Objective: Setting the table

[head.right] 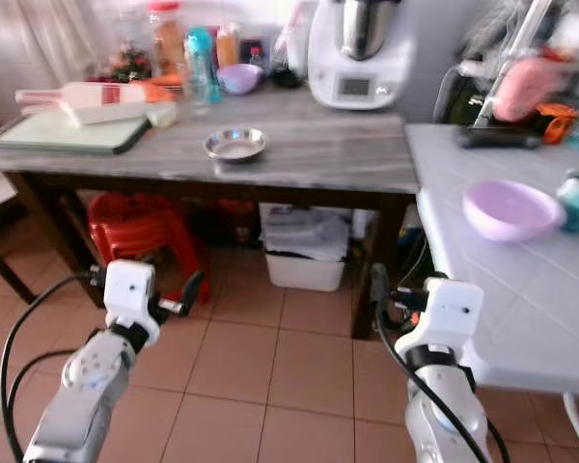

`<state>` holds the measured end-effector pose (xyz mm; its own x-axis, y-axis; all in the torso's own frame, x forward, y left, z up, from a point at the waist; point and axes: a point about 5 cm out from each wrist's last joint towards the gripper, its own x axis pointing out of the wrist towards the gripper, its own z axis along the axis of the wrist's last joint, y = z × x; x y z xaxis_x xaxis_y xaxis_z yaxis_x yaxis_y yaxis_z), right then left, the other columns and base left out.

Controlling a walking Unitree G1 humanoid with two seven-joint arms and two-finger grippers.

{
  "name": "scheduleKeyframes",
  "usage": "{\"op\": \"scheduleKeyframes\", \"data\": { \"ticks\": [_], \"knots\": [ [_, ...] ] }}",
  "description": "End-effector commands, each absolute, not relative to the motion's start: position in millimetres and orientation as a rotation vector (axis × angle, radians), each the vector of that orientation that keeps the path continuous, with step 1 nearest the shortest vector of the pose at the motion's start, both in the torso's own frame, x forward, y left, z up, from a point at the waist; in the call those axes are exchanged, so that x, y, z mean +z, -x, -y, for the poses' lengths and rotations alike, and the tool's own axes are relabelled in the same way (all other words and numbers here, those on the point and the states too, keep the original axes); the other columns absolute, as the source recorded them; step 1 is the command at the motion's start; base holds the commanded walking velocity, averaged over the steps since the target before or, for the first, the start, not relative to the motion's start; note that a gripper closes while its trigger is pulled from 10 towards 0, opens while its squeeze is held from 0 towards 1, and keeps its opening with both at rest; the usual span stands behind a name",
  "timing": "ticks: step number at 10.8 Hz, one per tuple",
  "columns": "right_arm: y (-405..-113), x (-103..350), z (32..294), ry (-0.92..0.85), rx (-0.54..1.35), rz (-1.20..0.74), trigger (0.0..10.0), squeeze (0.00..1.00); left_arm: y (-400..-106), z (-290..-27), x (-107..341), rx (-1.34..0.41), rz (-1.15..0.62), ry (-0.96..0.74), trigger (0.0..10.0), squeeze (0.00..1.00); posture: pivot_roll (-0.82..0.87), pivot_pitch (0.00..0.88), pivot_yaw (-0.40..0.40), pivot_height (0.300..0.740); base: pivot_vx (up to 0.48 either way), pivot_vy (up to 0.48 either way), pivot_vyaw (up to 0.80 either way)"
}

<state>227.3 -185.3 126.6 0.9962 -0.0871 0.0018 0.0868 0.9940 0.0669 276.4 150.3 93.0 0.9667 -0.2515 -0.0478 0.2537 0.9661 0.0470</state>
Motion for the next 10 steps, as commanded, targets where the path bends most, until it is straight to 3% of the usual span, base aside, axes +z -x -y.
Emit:
{"op": "scheduleKeyframes", "data": {
  "ticks": [1,10],
  "knots": [
    [-230.6,130.4,183.8,-0.064,-0.084,0.02,10.0,0.0,-276.3,-147.6,94.6,-0.273,-0.031,-0.051,10.0,0.0,-0.02,0.0,0.04,0.74,0.0,0.0,0.0],
    [-233.3,131.9,180.5,-0.063,-0.076,0.033,10.0,0.0,-279.0,-143.5,92.9,-0.3,-0.04,-0.032,10.0,0.0,-0.02,0.0,0.043,0.74,0.0,-0.315,0.0]
  ]
}}
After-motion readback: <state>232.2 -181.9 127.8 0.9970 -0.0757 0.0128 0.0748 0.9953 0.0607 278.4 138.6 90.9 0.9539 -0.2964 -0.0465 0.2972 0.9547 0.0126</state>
